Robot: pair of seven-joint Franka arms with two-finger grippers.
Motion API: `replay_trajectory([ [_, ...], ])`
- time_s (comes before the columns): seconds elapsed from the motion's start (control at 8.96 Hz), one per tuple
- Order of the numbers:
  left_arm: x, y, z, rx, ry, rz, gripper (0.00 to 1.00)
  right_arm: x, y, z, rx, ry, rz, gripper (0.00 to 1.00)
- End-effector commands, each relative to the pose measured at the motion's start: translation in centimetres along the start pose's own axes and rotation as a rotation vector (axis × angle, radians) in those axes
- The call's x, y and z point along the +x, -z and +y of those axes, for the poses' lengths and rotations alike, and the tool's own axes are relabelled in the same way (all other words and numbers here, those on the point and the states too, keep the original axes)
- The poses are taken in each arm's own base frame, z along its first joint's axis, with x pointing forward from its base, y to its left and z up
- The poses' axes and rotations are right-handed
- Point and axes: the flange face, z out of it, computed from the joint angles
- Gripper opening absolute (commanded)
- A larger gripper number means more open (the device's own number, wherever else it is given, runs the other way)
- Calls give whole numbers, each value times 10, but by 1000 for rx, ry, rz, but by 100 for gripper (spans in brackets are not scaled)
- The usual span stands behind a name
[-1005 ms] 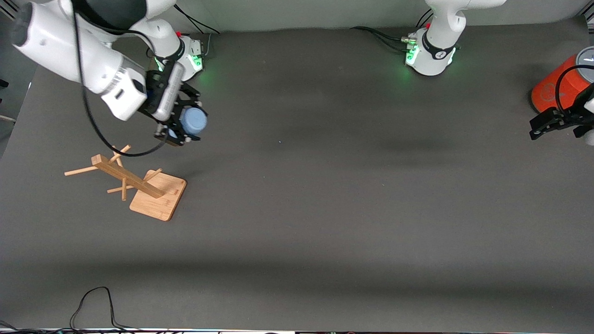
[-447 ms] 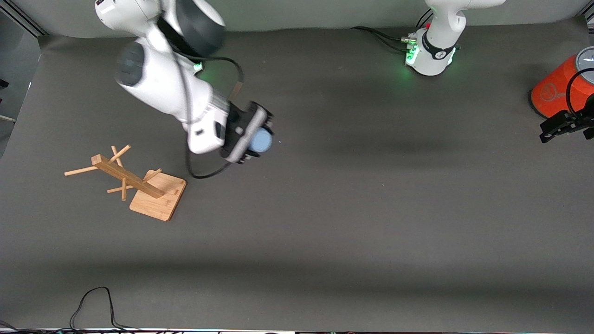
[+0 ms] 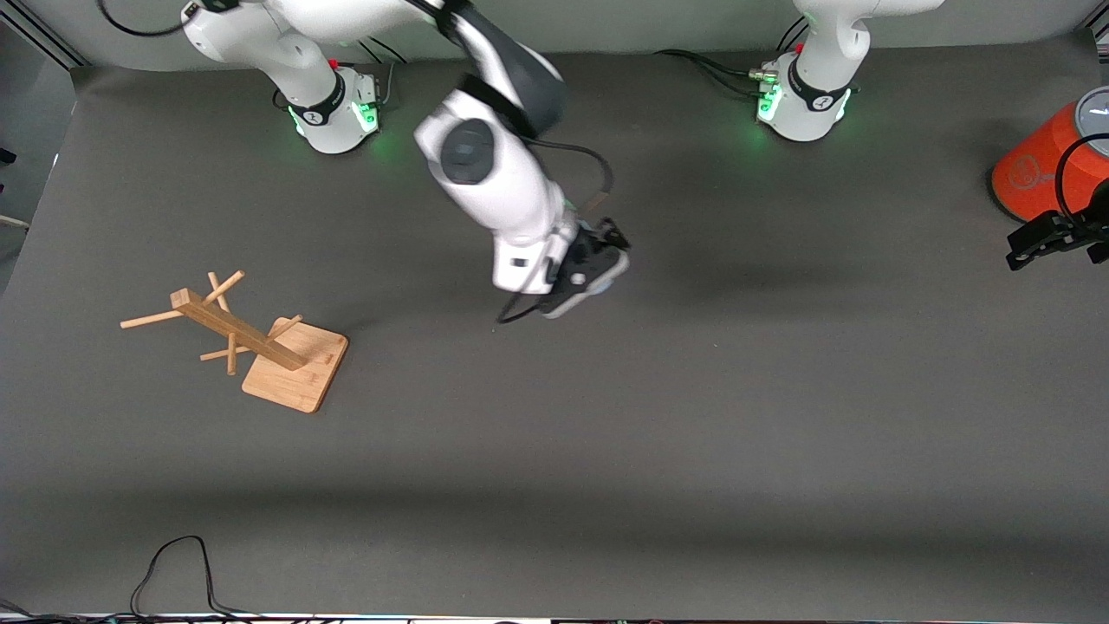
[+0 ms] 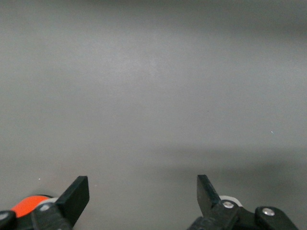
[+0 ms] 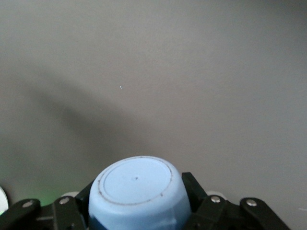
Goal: Rotate and upright cup with both arms
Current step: 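Lift the cup off the stand and carry it to mid-table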
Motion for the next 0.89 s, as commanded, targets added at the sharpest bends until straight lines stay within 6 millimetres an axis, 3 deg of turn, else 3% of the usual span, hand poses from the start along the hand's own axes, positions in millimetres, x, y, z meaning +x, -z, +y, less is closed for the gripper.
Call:
replay_trajectory([
  [0.0,-1,0,-8,4,5,9,100,4,-66,-12,-10,-197,42,0],
  [0.33,-2,-2,-7,4,3,1,100,5,-127,-3,22,-547,96,0],
  [0.56,1,-10,-2,4,0,-6,100,-2,-173,18,40,-766,126,0],
  [0.78,3,-27,12,-14,-5,-30,100,-8,-201,33,50,-952,137,0],
])
